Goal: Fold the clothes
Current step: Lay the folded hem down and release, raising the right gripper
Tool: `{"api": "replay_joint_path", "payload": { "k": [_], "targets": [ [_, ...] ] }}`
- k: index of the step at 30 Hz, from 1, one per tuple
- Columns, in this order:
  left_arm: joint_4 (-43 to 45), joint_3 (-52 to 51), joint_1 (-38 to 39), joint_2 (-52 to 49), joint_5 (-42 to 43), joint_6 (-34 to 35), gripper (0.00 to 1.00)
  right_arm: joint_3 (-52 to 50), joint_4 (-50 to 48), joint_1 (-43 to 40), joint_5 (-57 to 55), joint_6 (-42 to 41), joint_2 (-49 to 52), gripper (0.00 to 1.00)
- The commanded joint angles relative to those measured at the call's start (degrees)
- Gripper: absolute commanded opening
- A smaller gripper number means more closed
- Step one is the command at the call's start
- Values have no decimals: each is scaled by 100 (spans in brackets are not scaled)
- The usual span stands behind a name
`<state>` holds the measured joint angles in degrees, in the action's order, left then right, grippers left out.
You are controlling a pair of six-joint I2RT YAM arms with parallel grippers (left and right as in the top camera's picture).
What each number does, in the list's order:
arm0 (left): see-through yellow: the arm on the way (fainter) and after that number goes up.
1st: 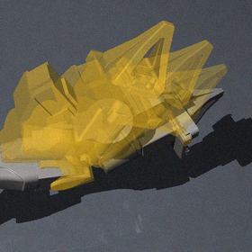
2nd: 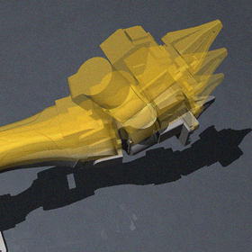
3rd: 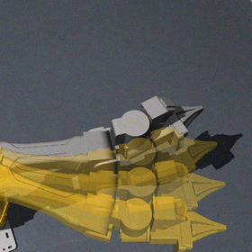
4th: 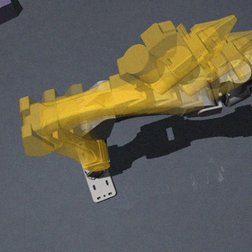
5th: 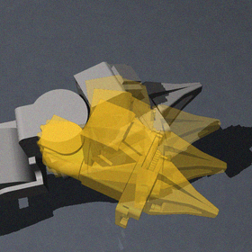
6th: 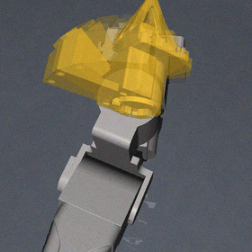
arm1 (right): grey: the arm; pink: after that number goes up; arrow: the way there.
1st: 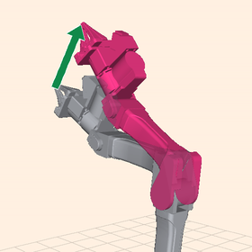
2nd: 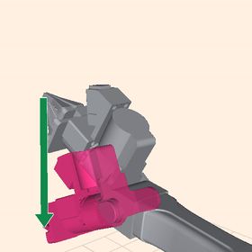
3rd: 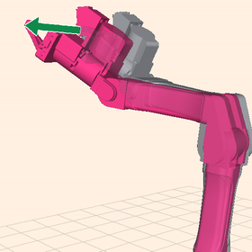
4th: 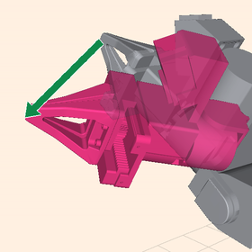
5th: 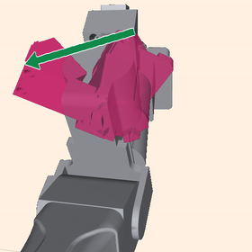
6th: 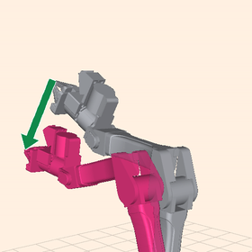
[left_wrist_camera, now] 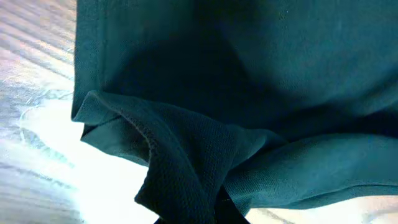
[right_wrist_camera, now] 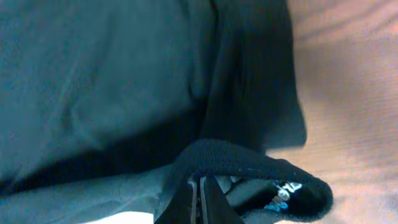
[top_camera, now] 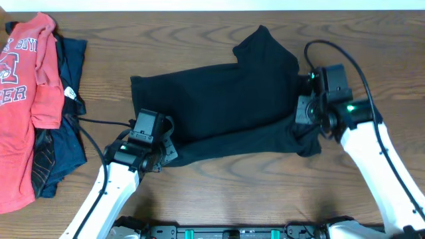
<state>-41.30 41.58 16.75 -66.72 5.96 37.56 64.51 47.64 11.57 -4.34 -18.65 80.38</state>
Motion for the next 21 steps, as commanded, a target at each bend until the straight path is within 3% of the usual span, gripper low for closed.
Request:
{"api": "replay_joint_path", "payload": {
  "k": [1,15,21],
  "targets": [
    [48,-26,-168,-155,-109,94,6,284,-81,-138,188,291,378,1],
    [721,-26,-1513,-1008,-87,-68,6,299,-876,-144,376,481,1488,1],
    [839,-26,-1502,-1720,50,-111,21,299,-1108,-149,470,505,1709,1]
  ]
}}
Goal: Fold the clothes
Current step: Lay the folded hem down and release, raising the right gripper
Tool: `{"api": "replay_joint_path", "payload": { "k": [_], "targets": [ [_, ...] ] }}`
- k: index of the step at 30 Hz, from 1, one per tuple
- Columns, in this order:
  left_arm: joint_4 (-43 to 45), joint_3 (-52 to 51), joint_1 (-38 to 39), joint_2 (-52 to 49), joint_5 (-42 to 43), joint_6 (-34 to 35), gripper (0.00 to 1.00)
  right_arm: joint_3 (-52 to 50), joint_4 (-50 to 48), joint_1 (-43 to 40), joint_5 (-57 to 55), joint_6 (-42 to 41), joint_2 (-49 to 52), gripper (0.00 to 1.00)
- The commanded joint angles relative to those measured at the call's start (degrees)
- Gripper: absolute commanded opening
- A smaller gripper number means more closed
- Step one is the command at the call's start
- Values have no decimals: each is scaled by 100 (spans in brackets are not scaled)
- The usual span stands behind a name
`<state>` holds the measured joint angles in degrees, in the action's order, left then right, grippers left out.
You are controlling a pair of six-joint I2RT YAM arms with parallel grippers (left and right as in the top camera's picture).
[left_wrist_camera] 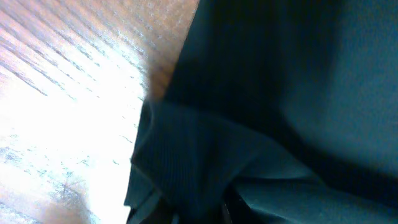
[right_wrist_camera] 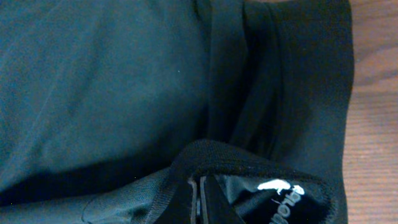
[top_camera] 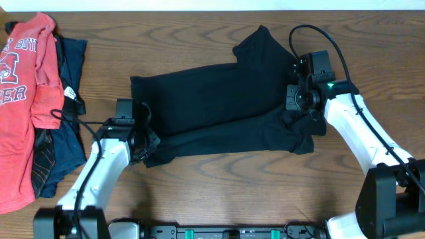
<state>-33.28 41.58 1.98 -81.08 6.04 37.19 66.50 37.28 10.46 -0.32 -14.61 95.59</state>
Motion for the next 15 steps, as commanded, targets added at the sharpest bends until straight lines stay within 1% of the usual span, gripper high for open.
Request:
{"api": "replay_joint_path", "payload": {
  "k": [1,8,10,13,15],
  "targets": [
    [85,-26,-24,-378,107,-74,21,103,-114,-37,107,103,243,1],
    [470,-26,-24,-649,251,-90,21,103,-514,48,170,101,815,1],
    [542,-26,-24,-649,254,-87,23,103,-695,76,192,98,984,1],
    [577,-26,-24,-649,254,-87,34,101,-883,114,210,98,1176,1],
    [599,-26,-24,-649,251,-92,48,103,-946,120,210,98,1268,1]
  ]
}}
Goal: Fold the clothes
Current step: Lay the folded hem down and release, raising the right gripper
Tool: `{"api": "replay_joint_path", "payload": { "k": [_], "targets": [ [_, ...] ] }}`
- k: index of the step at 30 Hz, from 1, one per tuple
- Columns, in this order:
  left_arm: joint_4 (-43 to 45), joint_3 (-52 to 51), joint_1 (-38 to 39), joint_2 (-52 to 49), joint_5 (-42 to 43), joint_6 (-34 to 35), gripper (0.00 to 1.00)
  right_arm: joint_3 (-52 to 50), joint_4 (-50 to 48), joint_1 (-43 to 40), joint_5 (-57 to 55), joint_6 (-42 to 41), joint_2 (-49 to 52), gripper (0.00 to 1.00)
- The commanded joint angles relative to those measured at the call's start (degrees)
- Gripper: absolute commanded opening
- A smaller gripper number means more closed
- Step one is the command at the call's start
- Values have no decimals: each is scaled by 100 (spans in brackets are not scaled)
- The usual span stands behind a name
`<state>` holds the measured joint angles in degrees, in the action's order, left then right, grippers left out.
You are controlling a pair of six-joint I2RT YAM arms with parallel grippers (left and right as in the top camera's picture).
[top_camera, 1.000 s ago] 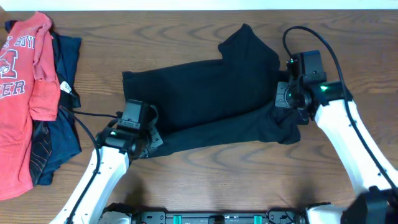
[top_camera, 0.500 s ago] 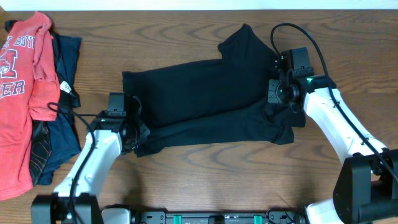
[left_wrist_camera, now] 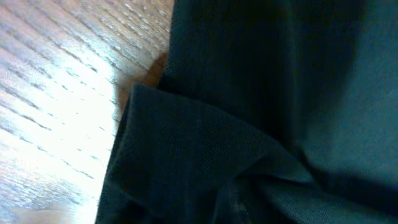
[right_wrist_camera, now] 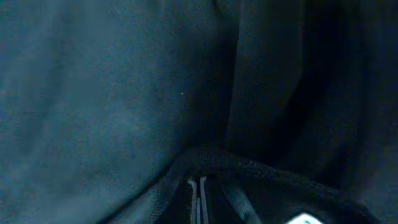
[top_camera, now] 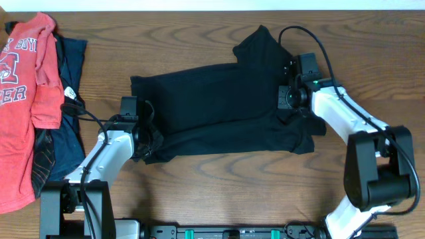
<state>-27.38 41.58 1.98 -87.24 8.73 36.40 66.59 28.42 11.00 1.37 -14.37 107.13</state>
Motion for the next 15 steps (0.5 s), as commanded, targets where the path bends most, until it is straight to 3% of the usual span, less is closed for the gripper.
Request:
{"api": "replay_joint_path", "payload": {
  "k": [1,4,5,9,10,12,15],
  "targets": [
    [28,-26,-24,-33,-17,-13,53,94,-85,68,42,76,155,6],
    [107,-26,-24,-31,-13,-11,68,107,-122,63,39,258,153,88],
    [144,-26,-17,-31,2,-20,70,151,-79,63,37,352,118,99],
    [313,46,24,52,-48,-229,72,826,651,63,-107,573,4,99],
    [337,79,24,90,-44,-227,69,1040,870,63,-160,595,-9,99],
    [393,157,24,144,-44,-221,47,1478,1290,63,-160,702,-39,99],
    [413,227,24,153,-44,-138,6,1969,1705,66,-157,721,-57,99]
  ]
}}
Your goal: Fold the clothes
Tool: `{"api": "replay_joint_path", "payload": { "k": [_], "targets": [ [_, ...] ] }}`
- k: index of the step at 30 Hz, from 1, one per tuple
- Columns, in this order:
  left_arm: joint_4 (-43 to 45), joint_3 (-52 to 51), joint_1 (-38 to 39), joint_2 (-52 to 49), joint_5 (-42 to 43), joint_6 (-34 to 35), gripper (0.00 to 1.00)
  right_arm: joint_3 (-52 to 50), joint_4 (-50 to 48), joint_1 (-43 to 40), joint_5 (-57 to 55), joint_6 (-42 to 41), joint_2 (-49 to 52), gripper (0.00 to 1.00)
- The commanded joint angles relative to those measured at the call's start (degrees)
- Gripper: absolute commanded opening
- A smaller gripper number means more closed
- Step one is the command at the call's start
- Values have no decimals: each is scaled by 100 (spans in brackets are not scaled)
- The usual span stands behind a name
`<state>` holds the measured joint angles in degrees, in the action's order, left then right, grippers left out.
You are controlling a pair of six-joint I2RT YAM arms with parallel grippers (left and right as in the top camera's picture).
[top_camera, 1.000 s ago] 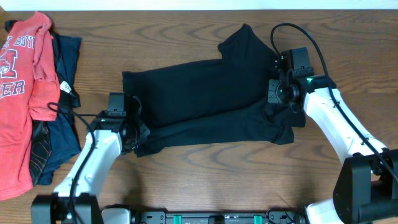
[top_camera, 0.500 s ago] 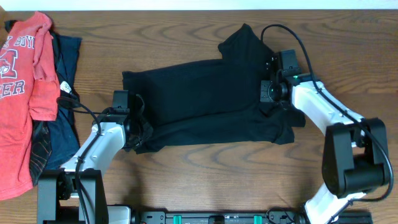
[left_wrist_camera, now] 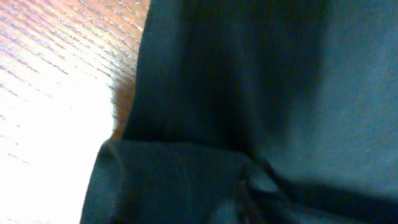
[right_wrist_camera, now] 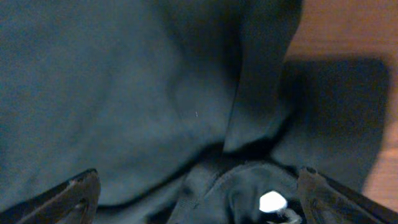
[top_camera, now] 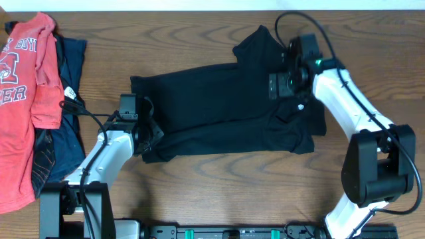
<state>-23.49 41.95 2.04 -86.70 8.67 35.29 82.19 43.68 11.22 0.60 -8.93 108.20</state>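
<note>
A black shirt (top_camera: 219, 109) lies spread across the middle of the table, its near edge doubled over as a band along the front. My left gripper (top_camera: 137, 131) sits low at the shirt's near left corner; in the left wrist view dark cloth (left_wrist_camera: 261, 93) fills the picture, puckers toward the jaws and hides the fingers. My right gripper (top_camera: 287, 81) hovers over the shirt's right end, open, one finger (right_wrist_camera: 78, 194) far from the other. Between them lies the collar with its white label (right_wrist_camera: 271, 201), free of the jaws.
A red printed shirt (top_camera: 23, 99) lies at the left edge on top of navy clothing (top_camera: 72, 136). Bare wooden table (top_camera: 219, 186) shows in front of the black shirt and at the far right. Cables trail from both wrists.
My right gripper has opened and let go of the collar, and now stands a little farther back and higher over the shirt. The left gripper stays at the left corner, pressed lower onto the cloth.
First both grippers were shut on the shirt's near edge, left on the hem corner and right on the collar. At the following moments they stood farther back, the edge laid over the shirt. Now the right one is open with the collar resting on the shirt.
</note>
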Motion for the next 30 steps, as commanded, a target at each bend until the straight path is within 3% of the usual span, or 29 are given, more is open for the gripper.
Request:
{"api": "replay_joint_path", "payload": {
  "k": [1,5,6,8,10,17,22,30],
  "targets": [
    [39,190,17,98,-37,-26,6,520,269,44,-81,177,-170,99],
    [136,190,15,98,-85,-28,6,782,459,72,-81,219,-186,99],
    [181,190,15,98,-87,-28,8,835,494,83,-81,247,-186,99],
    [225,190,15,98,-136,-22,22,942,570,107,-81,280,-188,99],
    [219,190,15,96,-413,107,24,1036,638,122,-83,286,-197,99],
    [555,190,-15,96,-817,146,24,1163,758,122,-195,389,-332,99],
    [804,190,-136,96,-833,149,29,1163,826,122,-212,393,-442,99],
    [1121,190,-487,-9,-831,190,29,1163,918,120,-214,501,-715,99]
  ]
}}
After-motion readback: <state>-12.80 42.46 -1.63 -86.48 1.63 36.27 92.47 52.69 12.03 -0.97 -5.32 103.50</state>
